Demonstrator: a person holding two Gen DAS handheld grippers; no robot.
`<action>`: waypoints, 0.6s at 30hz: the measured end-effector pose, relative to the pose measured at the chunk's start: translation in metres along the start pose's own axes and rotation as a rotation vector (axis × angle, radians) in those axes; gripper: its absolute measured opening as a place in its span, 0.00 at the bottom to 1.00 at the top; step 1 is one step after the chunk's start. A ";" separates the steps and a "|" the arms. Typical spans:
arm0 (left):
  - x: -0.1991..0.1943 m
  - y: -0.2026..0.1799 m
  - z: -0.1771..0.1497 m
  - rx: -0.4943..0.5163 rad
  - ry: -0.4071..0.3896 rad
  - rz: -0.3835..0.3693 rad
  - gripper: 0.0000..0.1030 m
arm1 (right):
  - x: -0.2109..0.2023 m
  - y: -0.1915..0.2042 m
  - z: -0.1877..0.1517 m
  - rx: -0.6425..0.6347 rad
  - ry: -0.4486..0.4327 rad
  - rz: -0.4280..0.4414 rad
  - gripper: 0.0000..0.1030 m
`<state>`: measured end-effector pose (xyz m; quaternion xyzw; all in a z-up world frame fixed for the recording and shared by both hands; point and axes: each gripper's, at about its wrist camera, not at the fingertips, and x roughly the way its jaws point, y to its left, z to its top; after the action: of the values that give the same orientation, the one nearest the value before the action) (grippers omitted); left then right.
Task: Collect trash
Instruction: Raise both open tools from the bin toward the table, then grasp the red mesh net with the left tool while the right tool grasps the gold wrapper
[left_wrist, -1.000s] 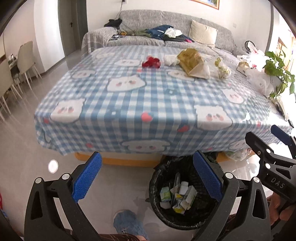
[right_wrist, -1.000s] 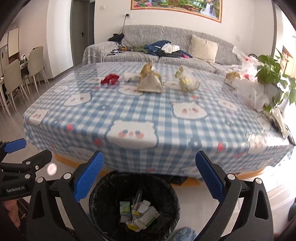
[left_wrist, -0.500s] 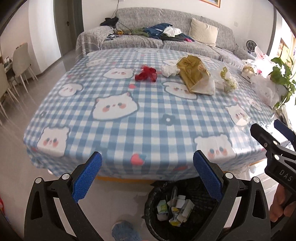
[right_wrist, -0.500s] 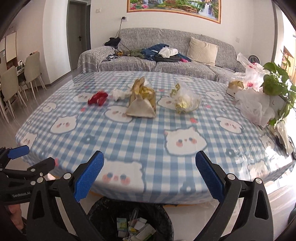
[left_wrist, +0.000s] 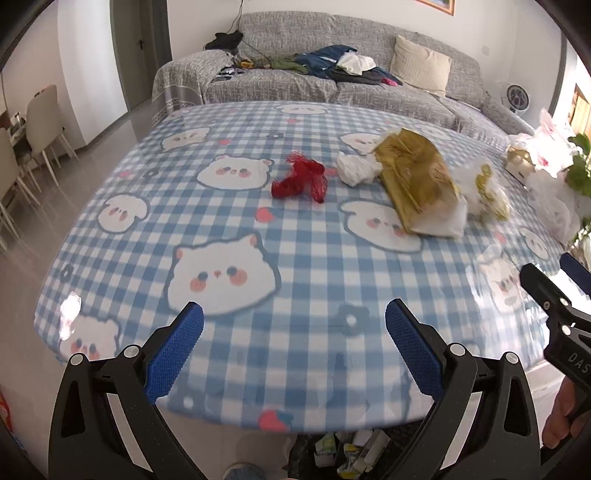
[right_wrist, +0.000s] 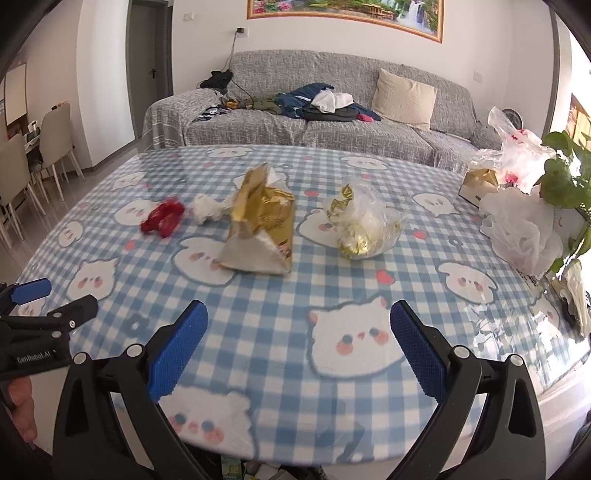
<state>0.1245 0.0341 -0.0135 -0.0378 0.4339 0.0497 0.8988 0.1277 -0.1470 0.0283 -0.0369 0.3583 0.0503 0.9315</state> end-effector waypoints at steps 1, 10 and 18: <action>0.005 0.001 0.005 -0.004 0.003 0.002 0.94 | 0.004 -0.003 0.003 0.006 0.002 0.000 0.92; 0.036 -0.002 0.043 -0.010 0.013 0.035 0.93 | 0.034 0.001 0.029 -0.024 0.007 0.019 0.90; 0.075 0.001 0.075 -0.025 0.033 0.058 0.91 | 0.067 0.021 0.049 -0.058 0.023 0.049 0.86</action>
<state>0.2286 0.0478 -0.0258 -0.0374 0.4489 0.0803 0.8892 0.2073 -0.1164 0.0192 -0.0558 0.3683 0.0831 0.9243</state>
